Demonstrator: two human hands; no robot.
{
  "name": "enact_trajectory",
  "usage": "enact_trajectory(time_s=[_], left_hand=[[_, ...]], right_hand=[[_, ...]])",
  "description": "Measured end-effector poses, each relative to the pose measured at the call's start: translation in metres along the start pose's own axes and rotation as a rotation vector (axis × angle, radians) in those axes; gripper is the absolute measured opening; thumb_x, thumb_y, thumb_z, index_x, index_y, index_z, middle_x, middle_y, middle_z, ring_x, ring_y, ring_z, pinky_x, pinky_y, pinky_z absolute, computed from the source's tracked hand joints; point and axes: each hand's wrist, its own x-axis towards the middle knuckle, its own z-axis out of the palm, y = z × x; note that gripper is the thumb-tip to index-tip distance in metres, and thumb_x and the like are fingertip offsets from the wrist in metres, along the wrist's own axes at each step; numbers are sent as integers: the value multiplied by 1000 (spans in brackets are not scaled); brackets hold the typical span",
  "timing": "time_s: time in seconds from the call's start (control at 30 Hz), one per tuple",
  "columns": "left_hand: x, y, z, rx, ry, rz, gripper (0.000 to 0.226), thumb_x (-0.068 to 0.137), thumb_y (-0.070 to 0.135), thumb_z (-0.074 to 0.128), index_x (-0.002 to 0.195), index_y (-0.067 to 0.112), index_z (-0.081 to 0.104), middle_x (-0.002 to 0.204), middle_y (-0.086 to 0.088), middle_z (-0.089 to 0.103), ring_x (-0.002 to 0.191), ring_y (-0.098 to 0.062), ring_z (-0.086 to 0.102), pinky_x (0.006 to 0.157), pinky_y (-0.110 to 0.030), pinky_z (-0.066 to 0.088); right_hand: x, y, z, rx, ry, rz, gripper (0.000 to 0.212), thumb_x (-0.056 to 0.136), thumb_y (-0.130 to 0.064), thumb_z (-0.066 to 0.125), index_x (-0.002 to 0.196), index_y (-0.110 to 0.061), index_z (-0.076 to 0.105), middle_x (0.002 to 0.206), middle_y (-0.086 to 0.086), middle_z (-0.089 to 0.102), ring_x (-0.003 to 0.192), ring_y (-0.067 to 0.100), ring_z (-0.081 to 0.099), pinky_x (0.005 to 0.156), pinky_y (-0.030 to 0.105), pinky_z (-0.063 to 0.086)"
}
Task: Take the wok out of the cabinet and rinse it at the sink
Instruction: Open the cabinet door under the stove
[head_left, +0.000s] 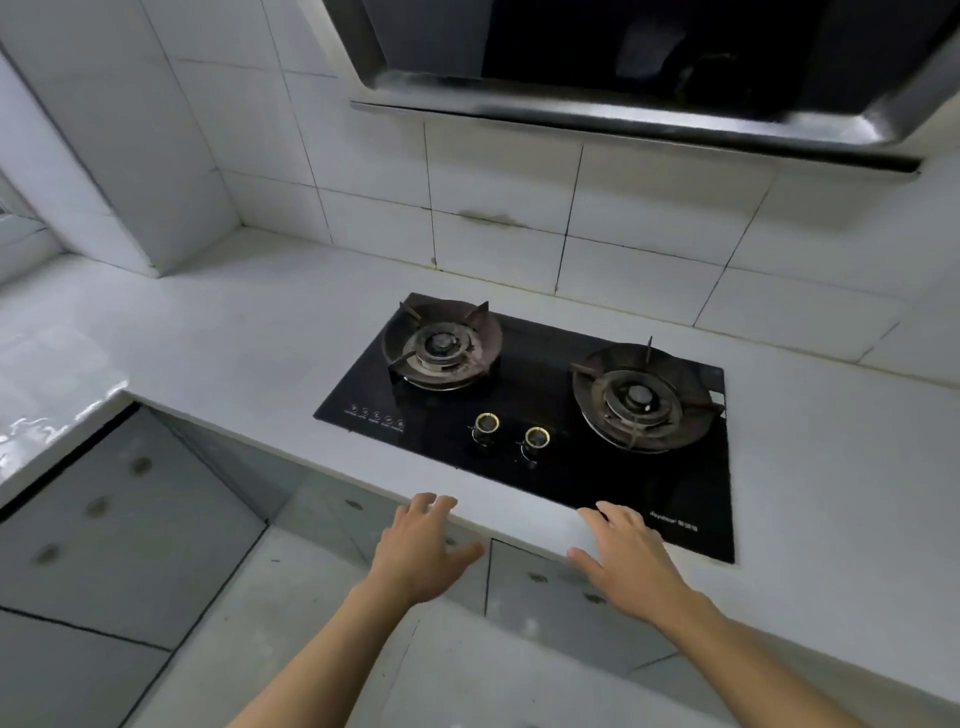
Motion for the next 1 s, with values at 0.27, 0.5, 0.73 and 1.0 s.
enact_trajectory(time_s=[0.27,0.5,0.73,1.0], left_hand=[[22,-38,8,-93,-48,142,75,83,66,54,143,26,36,149,4,36,133,-20,36,103,-39,43],[32,-54,28,-432,-204,53,51,95,48,51,134,15,51,134,-4,55,120,-20,53,102,-35,43],[46,-59,54,-1501,-329,-480,53,102,45,36,116,-1,59,116,-21,65,108,-35,63,97,-47,50],[74,-50,98,-2103,-196,-841,76,99,55,34,139,-11,35,140,-31,44,127,-41,48,111,-46,39]], right_hand=[[-18,-47,30,82,17,169,62,96,-58,37,148,-26,28,155,-1,27,142,20,21,110,40,30],[-15,-65,47,155,16,214,63,97,-57,37,149,-23,28,156,1,28,144,21,19,115,38,26],[5,-61,61,161,33,207,59,98,-50,42,150,-27,27,158,4,22,145,23,17,115,35,25],[26,-61,81,174,-39,203,62,99,-43,44,152,-24,19,161,2,12,145,23,16,113,36,31]])
